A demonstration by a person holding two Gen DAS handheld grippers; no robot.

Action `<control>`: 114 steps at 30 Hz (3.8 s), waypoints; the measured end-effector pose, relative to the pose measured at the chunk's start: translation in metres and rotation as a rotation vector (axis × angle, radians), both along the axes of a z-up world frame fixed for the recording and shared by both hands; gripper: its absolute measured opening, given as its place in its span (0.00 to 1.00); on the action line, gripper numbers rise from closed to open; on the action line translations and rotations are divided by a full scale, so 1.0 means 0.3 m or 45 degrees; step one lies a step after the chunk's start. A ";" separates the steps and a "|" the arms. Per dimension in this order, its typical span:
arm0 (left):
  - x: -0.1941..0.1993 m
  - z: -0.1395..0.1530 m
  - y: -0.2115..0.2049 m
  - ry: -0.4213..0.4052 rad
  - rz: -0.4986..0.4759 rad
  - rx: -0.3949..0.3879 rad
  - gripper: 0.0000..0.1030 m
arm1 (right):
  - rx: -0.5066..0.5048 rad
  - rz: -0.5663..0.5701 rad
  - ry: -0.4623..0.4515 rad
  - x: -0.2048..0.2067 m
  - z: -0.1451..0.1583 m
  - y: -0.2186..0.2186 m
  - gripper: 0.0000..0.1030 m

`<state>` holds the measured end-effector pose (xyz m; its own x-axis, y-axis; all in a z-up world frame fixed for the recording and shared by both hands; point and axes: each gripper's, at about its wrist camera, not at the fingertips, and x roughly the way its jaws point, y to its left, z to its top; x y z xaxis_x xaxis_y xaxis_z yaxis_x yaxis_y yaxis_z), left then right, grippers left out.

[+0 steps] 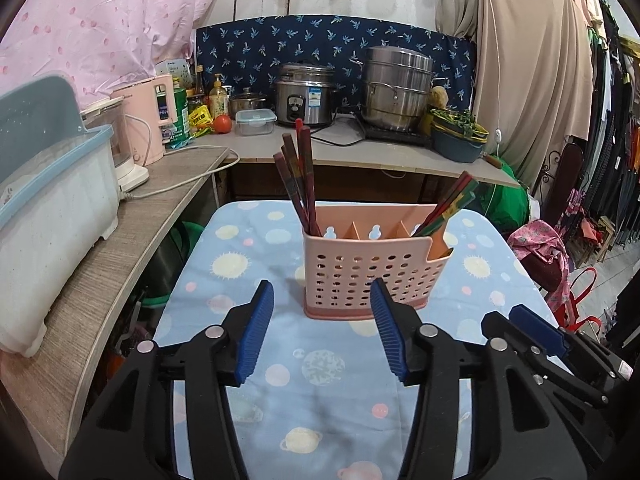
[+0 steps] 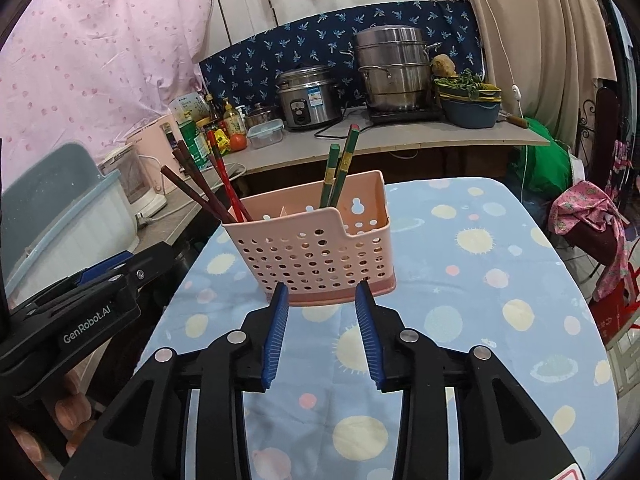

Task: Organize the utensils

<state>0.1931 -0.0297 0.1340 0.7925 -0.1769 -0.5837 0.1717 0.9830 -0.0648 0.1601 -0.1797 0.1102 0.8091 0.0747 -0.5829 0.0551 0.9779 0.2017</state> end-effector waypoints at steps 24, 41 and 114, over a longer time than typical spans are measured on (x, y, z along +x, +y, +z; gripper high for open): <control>-0.040 -0.105 0.001 0.066 0.044 0.075 0.73 | -0.075 -0.013 0.065 -0.035 -0.068 0.009 0.65; -0.045 -0.142 0.010 0.097 0.081 0.103 0.88 | -0.119 -0.059 0.078 -0.040 -0.082 0.002 0.79; 0.008 -0.194 -0.002 0.141 0.182 0.219 0.91 | -0.149 -0.099 0.139 0.000 -0.146 -0.024 0.82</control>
<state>0.1954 -0.0305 0.0760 0.7316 0.0418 -0.6804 0.0313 0.9950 0.0948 0.1602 -0.1869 0.0665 0.7412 -0.0594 -0.6686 0.1471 0.9862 0.0755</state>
